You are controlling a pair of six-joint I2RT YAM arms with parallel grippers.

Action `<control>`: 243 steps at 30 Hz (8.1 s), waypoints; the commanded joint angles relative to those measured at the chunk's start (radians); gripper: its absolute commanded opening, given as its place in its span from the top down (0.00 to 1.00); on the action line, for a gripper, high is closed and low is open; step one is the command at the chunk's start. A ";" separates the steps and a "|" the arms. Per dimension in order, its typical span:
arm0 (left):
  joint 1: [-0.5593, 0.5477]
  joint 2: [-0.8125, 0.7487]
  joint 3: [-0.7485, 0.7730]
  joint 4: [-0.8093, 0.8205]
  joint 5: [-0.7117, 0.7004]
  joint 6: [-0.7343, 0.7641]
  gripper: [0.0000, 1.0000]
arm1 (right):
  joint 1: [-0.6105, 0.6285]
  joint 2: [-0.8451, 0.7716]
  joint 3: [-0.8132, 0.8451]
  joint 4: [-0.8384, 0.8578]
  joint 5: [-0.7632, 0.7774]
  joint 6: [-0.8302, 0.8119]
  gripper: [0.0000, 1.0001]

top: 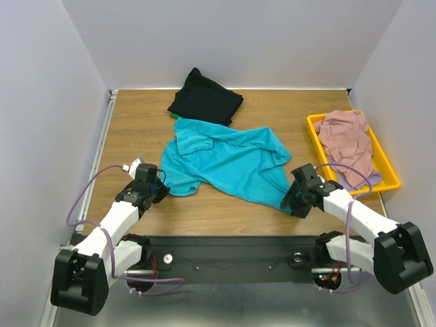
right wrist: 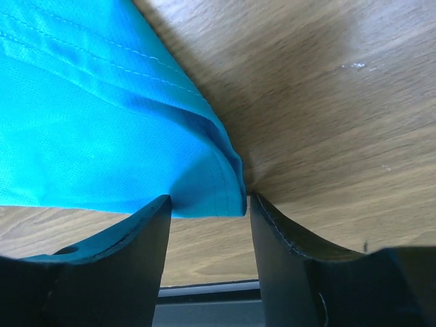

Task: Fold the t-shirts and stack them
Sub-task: Flatten the tshirt out, then fold the tshirt

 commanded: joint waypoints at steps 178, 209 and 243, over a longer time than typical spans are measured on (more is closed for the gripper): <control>-0.637 0.055 0.236 -0.429 0.008 -0.160 0.02 | -0.169 0.200 0.415 0.299 0.033 -0.421 0.00; -1.021 0.404 0.196 -0.617 0.083 -0.379 0.70 | -0.169 0.126 0.354 0.272 0.083 -0.375 0.00; -1.046 0.314 0.291 -0.724 -0.142 -0.556 1.00 | -0.161 -0.322 -0.082 -0.256 -0.112 -0.044 0.04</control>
